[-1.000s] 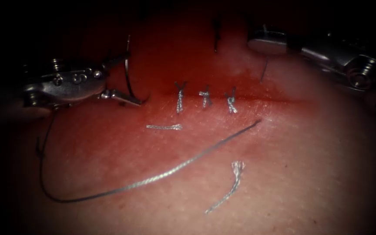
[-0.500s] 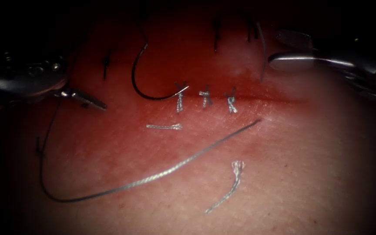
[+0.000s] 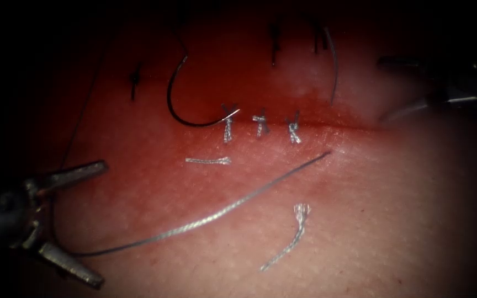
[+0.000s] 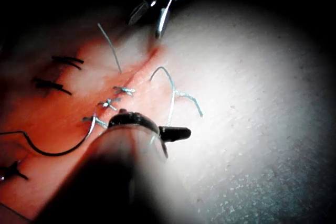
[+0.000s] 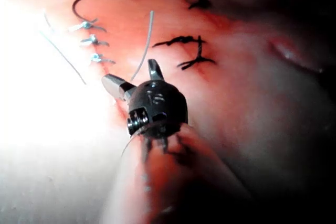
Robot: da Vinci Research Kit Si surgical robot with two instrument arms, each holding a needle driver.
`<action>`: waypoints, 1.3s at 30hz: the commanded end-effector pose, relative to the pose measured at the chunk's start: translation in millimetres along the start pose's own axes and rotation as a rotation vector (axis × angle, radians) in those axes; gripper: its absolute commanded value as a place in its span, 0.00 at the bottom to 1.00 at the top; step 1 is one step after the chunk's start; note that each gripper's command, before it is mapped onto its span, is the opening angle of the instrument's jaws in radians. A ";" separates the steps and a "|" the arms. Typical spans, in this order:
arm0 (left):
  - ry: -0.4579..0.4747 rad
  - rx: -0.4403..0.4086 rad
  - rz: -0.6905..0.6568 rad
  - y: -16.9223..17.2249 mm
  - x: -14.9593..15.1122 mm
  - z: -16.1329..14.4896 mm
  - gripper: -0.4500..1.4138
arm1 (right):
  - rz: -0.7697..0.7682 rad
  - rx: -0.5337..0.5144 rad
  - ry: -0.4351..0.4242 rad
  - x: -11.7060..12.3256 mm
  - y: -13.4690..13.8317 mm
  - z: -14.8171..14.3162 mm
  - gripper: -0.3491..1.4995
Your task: Wound Closure
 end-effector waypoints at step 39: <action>-0.126 0.053 0.131 -8.5 -5.0 3.4 0.00 | -0.011 0.096 0.059 0.8 -1.1 1.2 0.72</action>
